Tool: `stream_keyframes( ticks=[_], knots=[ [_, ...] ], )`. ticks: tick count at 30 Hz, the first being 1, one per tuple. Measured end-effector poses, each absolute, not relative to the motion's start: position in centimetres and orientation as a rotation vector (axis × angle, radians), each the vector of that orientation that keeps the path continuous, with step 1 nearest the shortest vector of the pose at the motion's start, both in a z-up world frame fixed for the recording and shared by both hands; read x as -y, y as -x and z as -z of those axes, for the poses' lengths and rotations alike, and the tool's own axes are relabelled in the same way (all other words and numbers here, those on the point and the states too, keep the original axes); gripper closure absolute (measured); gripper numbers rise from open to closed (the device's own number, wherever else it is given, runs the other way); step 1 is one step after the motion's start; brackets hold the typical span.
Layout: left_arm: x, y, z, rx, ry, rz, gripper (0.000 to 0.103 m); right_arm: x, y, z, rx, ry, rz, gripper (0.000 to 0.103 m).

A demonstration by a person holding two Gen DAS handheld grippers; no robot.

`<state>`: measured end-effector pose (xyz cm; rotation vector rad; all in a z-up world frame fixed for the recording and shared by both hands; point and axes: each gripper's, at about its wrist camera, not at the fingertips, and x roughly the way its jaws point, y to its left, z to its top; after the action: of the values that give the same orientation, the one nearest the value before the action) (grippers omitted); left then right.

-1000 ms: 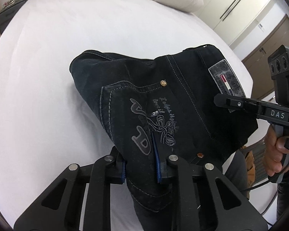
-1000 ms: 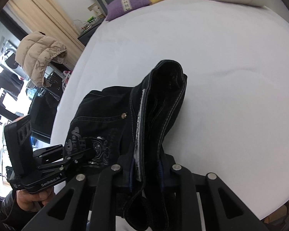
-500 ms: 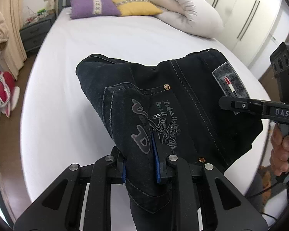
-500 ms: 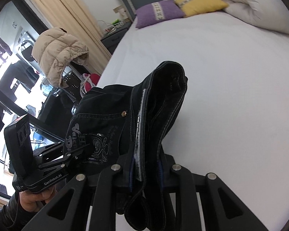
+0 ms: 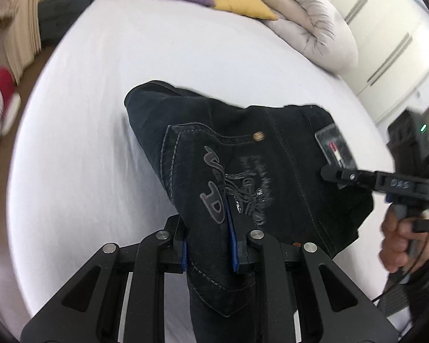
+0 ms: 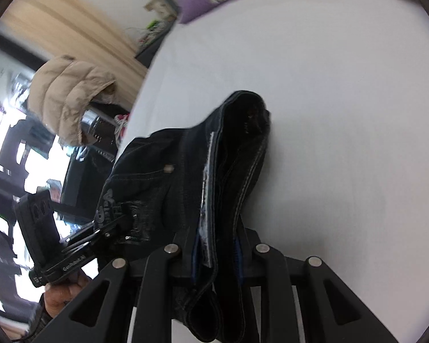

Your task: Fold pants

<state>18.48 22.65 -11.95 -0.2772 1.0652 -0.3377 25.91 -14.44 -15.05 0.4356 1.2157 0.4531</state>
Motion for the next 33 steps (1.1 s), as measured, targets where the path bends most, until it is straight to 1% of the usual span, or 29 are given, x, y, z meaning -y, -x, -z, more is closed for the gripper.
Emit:
stream_keyframes(
  ticks=[1, 2, 3, 5, 7, 10, 13, 15, 18, 20, 21, 22, 23, 24, 25, 27, 28, 29, 30, 31, 32, 33],
  knots=[
    [-23.0, -18.1, 12.6, -1.060, 0.311, 0.354, 0.082, 15.1, -25.9, 16.0, -1.224, -0.485, -0.461, 0.075],
    [-23.6, -17.8, 13.1, -1.056, 0.333, 0.364, 0.079, 15.9, -26.0, 17.0, -1.233, -0.538, -0.464, 0.066],
    [-23.9, -17.7, 13.5, -1.054, 0.347, 0.371, 0.077, 16.6, -25.9, 18.0, -1.243, -0.572, -0.456, 0.065],
    [-24.2, -17.3, 14.2, -1.051, 0.361, 0.381, 0.071, 18.0, -25.7, 19.9, -1.238, -0.683, -0.493, 0.065],
    [-25.0, -16.8, 15.0, -1.044, 0.407, 0.397, 0.067, 18.5, -25.4, 20.4, -1.220, -0.732, -0.517, 0.065],
    [-26.1, -16.5, 15.6, -1.025, 0.480, 0.424, 0.066, 18.7, -25.0, 20.4, -1.202, -0.727, -0.543, 0.065],
    [-27.2, -16.2, 15.8, -1.011, 0.501, 0.442, 0.062, 19.2, -24.6, 20.5, -1.194, -0.750, -0.562, 0.064],
    [-27.0, -17.3, 15.9, -1.005, 0.502, 0.434, 0.061, 19.6, -23.7, 20.2, -1.178, -0.754, -0.544, 0.062],
    [-27.5, -16.5, 15.4, -0.992, 0.507, 0.407, 0.057, 20.6, -22.2, 19.7, -1.146, -0.786, -0.489, 0.060],
    [-27.8, -15.5, 14.8, -0.979, 0.503, 0.368, 0.052, 21.5, -21.1, 19.3, -1.121, -0.804, -0.448, 0.056],
    [-27.8, -14.8, 14.5, -0.970, 0.506, 0.352, 0.051, 22.0, -20.3, 18.9, -1.110, -0.806, -0.420, 0.054],
    [-27.8, -14.3, 14.2, -0.961, 0.509, 0.345, 0.051, 22.6, -19.5, 18.6, -1.102, -0.806, -0.397, 0.051],
    [-27.8, -13.4, 13.6, -0.948, 0.504, 0.334, 0.047, 22.9, -18.9, 18.2, -1.092, -0.809, -0.378, 0.047],
    [-27.8, -12.4, 12.8, -0.932, 0.487, 0.320, 0.044, 23.2, -18.0, 17.8, -1.082, -0.809, -0.356, 0.045],
    [-27.7, -11.2, 11.8, -0.909, 0.463, 0.302, 0.040, 23.6, -17.4, 17.4, -1.076, -0.804, -0.338, 0.044],
    [-26.9, -9.0, 9.4, -0.842, 0.405, 0.275, 0.036, 24.0, -15.6, 16.1, -1.049, -0.784, -0.311, 0.044],
    [-26.4, -7.2, 7.5, -0.781, 0.356, 0.245, 0.028, 24.0, -14.9, 15.4, -1.030, -0.772, -0.306, 0.044],
    [-25.9, -6.0, 6.0, -0.738, 0.325, 0.223, 0.018, 23.9, -13.8, 14.3, -1.003, -0.750, -0.295, 0.041],
    [-25.5, -4.4, 4.4, -0.682, 0.291, 0.198, 0.014, 23.6, -12.8, 13.2, -0.975, -0.724, -0.287, 0.041],
    [-24.9, -2.7, 2.6, -0.623, 0.250, 0.177, 0.006, 23.3, -12.0, 12.1, -0.947, -0.698, -0.282, 0.039],
    [-24.1, -0.8, 0.7, -0.554, 0.197, 0.154, 0.000, 22.9, -11.1, 10.9, -0.915, -0.664, -0.275, 0.035],
    [-23.3, 0.8, -0.9, -0.502, 0.153, 0.131, 0.000, 22.4, -9.7, 9.0, -0.869, -0.606, -0.254, 0.033]
  ],
)
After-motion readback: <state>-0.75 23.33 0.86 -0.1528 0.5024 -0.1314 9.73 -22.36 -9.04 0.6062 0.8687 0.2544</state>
